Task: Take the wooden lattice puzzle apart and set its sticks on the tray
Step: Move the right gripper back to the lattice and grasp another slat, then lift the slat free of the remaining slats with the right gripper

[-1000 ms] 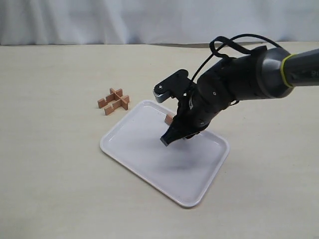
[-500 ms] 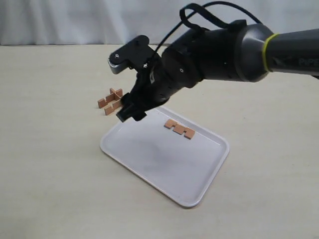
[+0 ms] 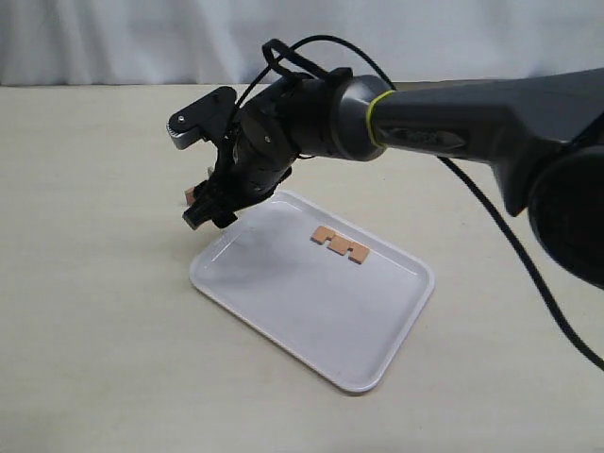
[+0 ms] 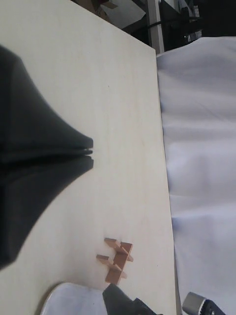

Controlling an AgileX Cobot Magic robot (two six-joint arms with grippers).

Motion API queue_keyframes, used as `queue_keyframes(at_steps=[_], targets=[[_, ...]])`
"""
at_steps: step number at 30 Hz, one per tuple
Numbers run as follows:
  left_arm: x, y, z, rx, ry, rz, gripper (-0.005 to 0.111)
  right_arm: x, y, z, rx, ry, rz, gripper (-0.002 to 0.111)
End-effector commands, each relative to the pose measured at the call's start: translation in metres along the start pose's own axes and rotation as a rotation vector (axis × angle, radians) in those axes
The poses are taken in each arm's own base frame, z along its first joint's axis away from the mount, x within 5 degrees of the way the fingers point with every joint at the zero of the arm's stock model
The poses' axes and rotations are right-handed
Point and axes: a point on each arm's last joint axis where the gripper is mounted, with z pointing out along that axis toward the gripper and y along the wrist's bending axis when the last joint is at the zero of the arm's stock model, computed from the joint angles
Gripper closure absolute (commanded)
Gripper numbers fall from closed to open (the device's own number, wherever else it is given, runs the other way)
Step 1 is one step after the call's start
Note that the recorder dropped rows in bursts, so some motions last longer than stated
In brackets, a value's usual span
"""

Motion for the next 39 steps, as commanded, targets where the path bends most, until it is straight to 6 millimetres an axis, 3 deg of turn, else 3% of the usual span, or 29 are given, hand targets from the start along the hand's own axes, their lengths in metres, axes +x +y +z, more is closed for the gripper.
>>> queue_keyframes(at_steps=[1,7,14,23,26,31,35,39], targets=[[-0.002,0.0,0.0,-0.002,-0.021,-0.005,0.107,-0.002,-0.007,0.01,0.023,-0.014,-0.019,0.04],[-0.002,0.0,0.0,-0.002,-0.021,-0.005,0.107,0.0,-0.019,0.018,0.029,-0.036,0.022,0.04],[-0.002,0.0,0.0,-0.002,-0.021,-0.005,0.107,-0.001,-0.017,0.03,0.021,-0.093,0.045,0.044],[-0.002,0.0,0.0,-0.002,-0.021,-0.005,0.107,0.001,-0.016,0.034,0.02,-0.094,0.045,0.073],[-0.002,0.0,0.0,-0.002,-0.021,-0.005,0.107,0.001,-0.016,0.034,0.02,-0.093,0.045,0.104],[-0.002,0.0,0.0,-0.002,-0.021,-0.005,0.107,-0.001,-0.017,0.03,0.021,-0.099,0.045,0.104],[-0.002,0.0,0.0,-0.002,-0.021,-0.005,0.107,-0.012,-0.019,0.008,0.024,-0.134,0.053,0.104],[-0.002,0.0,0.0,-0.002,-0.021,-0.005,0.107,-0.008,-0.019,0.012,0.021,-0.101,0.083,0.1]])
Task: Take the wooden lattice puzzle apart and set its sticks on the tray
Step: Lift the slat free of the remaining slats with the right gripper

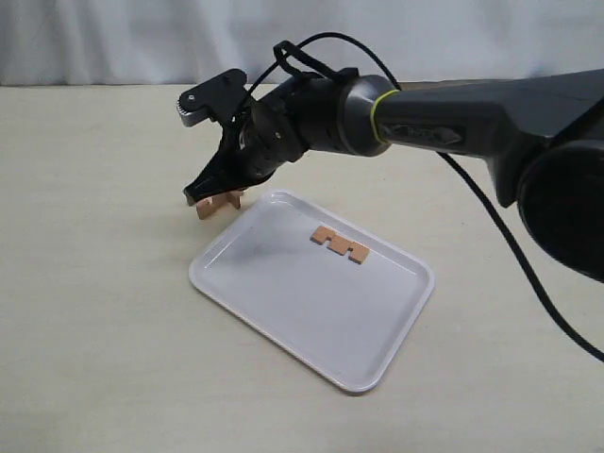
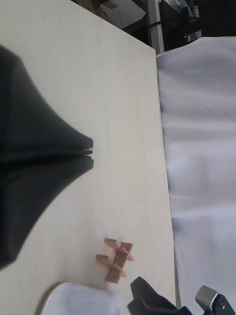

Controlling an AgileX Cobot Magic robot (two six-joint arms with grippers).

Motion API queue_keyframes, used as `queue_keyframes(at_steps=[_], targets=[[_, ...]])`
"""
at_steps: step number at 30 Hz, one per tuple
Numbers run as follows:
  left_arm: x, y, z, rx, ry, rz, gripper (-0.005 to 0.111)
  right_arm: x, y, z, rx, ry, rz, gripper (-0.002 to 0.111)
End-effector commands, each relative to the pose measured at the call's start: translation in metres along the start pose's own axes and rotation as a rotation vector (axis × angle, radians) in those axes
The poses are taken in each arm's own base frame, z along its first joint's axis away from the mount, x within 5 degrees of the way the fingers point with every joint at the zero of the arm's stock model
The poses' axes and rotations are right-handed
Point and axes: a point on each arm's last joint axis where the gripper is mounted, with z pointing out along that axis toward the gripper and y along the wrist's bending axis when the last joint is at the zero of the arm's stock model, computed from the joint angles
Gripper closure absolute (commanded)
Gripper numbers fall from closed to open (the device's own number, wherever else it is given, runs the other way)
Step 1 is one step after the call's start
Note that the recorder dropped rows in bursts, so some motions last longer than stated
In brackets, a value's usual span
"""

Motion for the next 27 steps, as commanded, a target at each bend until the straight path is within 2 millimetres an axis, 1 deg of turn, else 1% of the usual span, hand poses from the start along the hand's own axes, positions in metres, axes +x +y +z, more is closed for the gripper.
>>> queue_keyframes(at_steps=[1,4,7,9,14,16,17,20,21,23,26,27], targets=[[-0.002,0.0,0.0,-0.002,-0.021,-0.005,0.107,0.004,-0.002,0.004,0.003,0.027,0.037,0.095],[-0.002,0.0,0.0,-0.002,-0.021,-0.005,0.107,0.01,-0.001,0.012,0.002,0.042,0.038,0.081],[-0.002,0.0,0.0,-0.002,-0.021,-0.005,0.107,0.014,0.0,0.018,0.001,0.051,0.036,0.07],[-0.002,0.0,0.0,-0.002,-0.021,-0.005,0.107,0.015,0.0,0.021,0.0,0.05,0.035,0.068],[-0.002,0.0,0.0,-0.002,-0.021,-0.005,0.107,0.017,0.002,0.028,-0.005,0.029,0.034,0.069],[-0.002,0.0,0.0,-0.002,-0.021,-0.005,0.107,0.02,0.002,0.032,-0.007,0.026,0.034,0.07],[-0.002,0.0,0.0,-0.002,-0.021,-0.005,0.107,0.02,0.002,0.034,-0.008,0.023,0.033,0.073],[-0.002,0.0,0.0,-0.002,-0.021,-0.005,0.107,0.02,0.003,0.035,-0.009,0.014,0.033,0.093],[-0.002,0.0,0.0,-0.002,-0.021,-0.005,0.107,0.02,0.003,0.035,-0.009,0.014,0.033,0.104],[-0.002,0.0,0.0,-0.002,-0.021,-0.005,0.107,0.019,0.002,0.034,-0.009,0.013,0.033,0.104],[-0.002,0.0,0.0,-0.002,-0.021,-0.005,0.107,0.012,0.001,0.024,-0.006,0.0,0.035,0.104],[-0.002,0.0,0.0,-0.002,-0.021,-0.005,0.107,0.008,0.002,0.017,-0.006,-0.005,0.034,0.104]])
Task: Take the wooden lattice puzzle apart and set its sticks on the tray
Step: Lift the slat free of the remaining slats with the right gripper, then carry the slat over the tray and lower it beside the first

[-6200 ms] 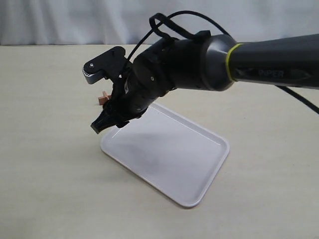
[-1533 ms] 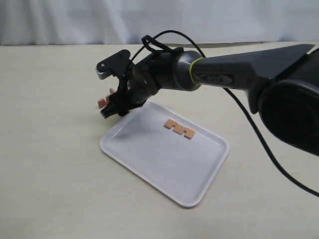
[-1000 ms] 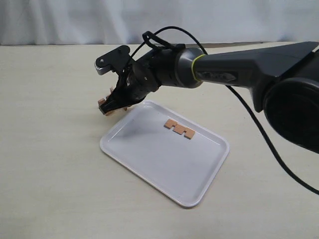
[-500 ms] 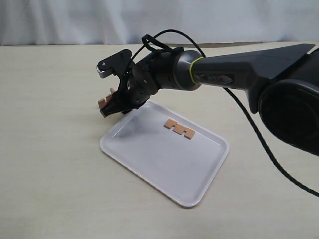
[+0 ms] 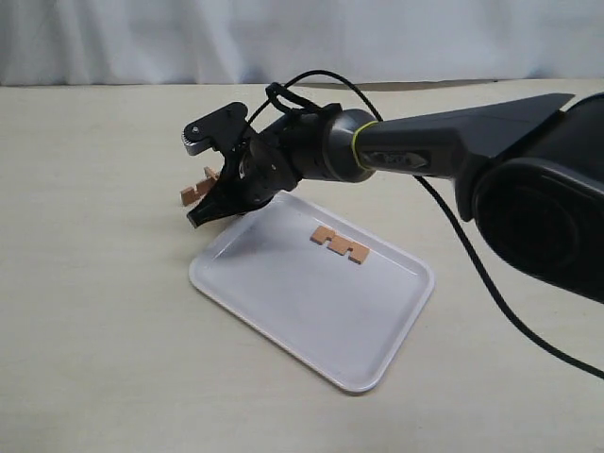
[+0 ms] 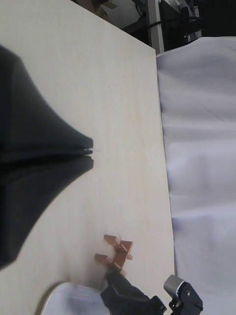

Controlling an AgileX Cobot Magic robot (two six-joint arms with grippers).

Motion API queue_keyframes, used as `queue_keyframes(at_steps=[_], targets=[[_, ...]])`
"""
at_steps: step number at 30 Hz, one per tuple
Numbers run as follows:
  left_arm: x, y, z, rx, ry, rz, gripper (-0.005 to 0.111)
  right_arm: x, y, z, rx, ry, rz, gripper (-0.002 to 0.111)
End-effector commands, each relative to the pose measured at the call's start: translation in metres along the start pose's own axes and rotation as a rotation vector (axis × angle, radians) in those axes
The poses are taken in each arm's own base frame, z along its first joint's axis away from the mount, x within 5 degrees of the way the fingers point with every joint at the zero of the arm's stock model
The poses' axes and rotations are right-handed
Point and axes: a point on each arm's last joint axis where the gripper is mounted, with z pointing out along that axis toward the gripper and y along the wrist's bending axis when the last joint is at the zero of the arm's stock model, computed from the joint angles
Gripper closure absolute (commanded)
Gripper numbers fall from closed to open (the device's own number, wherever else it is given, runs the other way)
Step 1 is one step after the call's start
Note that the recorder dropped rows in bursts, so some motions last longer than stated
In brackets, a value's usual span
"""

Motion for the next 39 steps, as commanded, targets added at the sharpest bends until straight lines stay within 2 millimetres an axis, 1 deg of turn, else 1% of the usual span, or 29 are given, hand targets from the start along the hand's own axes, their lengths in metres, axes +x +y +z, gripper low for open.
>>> queue_keyframes(at_steps=[1,4,7,9,10,12,14,17,19,22,25,28,33,39], targets=[[-0.002,0.0,0.0,-0.002,-0.021,-0.005,0.107,-0.017,-0.002,-0.025,0.004,-0.042,0.003,0.104],[-0.002,0.0,0.0,-0.002,-0.021,-0.005,0.107,-0.026,-0.004,-0.046,0.012,-0.038,0.003,0.104],[-0.002,0.0,0.0,-0.002,-0.021,-0.005,0.107,-0.035,-0.007,-0.073,0.023,-0.02,-0.009,0.104],[-0.002,0.0,0.0,-0.002,-0.021,-0.005,0.107,-0.036,-0.007,-0.092,0.014,-0.003,-0.037,0.104],[-0.002,0.0,0.0,-0.002,-0.021,-0.005,0.107,-0.034,-0.007,-0.099,0.001,0.008,-0.048,0.104],[-0.002,0.0,0.0,-0.002,-0.021,-0.005,0.107,-0.025,-0.006,-0.117,-0.016,0.021,-0.076,0.104],[-0.002,0.0,0.0,-0.002,-0.021,-0.005,0.107,-0.013,-0.007,-0.131,-0.016,0.035,-0.081,0.104],[-0.002,0.0,0.0,-0.002,-0.021,-0.005,0.107,0.014,-0.011,-0.152,-0.022,0.054,-0.066,0.104],[-0.002,0.0,0.0,-0.002,-0.021,-0.005,0.107,0.038,-0.012,-0.159,-0.024,0.074,-0.071,0.104],[-0.001,0.0,0.0,-0.002,-0.019,-0.005,0.107,0.074,-0.01,-0.163,-0.031,0.092,-0.074,0.104],[-0.001,0.0,0.0,-0.002,-0.019,-0.005,0.107,0.097,-0.011,-0.161,-0.03,0.091,-0.062,0.104],[-0.001,0.0,0.0,-0.002,-0.019,-0.005,0.107,0.112,-0.017,-0.156,-0.019,0.101,0.007,0.104],[-0.001,0.0,0.0,-0.002,-0.019,-0.005,0.107,0.128,-0.027,-0.144,-0.002,0.126,0.063,0.104],[-0.001,0.0,0.0,-0.002,-0.019,-0.005,0.107,0.134,-0.027,-0.135,-0.002,0.151,0.088,0.103]])
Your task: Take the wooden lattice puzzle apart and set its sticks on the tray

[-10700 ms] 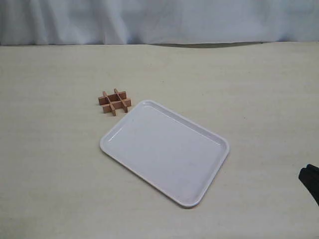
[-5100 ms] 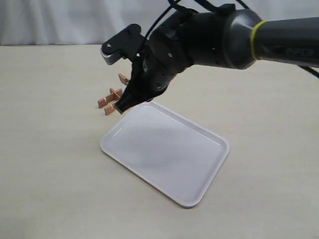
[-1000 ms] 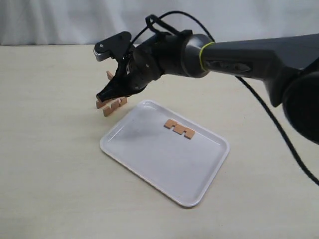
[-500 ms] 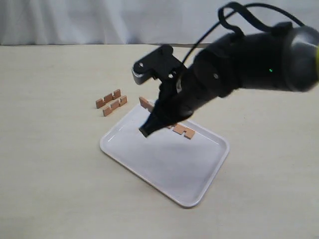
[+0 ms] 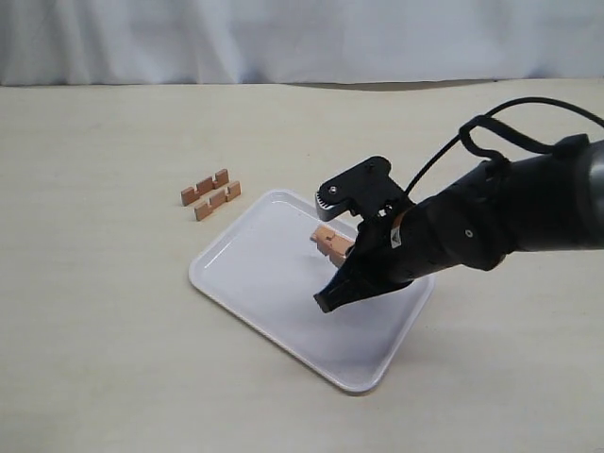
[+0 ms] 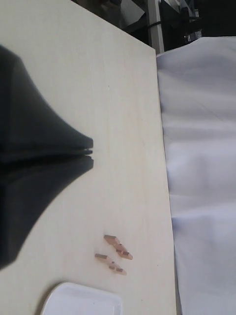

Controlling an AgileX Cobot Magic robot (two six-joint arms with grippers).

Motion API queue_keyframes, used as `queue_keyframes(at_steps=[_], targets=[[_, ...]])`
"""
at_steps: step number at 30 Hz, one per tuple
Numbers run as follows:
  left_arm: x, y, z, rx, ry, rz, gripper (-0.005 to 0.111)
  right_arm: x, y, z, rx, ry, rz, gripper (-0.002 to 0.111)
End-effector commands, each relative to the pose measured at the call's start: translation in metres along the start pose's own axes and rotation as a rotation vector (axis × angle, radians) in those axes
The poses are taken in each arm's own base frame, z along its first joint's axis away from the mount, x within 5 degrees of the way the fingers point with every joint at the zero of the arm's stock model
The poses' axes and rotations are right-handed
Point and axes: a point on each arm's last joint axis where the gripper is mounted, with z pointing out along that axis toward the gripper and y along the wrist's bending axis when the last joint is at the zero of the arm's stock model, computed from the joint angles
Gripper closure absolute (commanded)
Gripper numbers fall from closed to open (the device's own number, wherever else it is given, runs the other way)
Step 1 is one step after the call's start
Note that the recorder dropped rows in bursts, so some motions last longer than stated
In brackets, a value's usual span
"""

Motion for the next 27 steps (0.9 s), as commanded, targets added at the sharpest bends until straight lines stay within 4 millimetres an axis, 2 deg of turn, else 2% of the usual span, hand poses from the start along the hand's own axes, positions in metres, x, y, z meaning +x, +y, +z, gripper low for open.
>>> queue_keyframes(at_steps=[1,11,14,20,27], targets=[[-0.001,0.0,0.0,-0.002,-0.019,-0.005,0.107,0.002,-0.001,0.006,0.0,0.0,0.023,0.101],[-0.001,0.0,0.0,-0.002,-0.019,-0.005,0.107,-0.001,0.001,0.006,-0.004,-0.03,0.033,0.055],[-0.001,0.0,0.0,-0.002,-0.019,-0.005,0.107,-0.004,0.0,-0.001,-0.004,-0.052,0.034,0.05],[-0.001,0.0,0.0,-0.002,-0.019,-0.005,0.107,-0.014,0.001,-0.022,-0.016,-0.141,0.079,0.049],[-0.001,0.0,0.0,-0.002,-0.019,-0.005,0.107,-0.017,0.003,-0.026,-0.032,-0.162,0.128,0.049]])
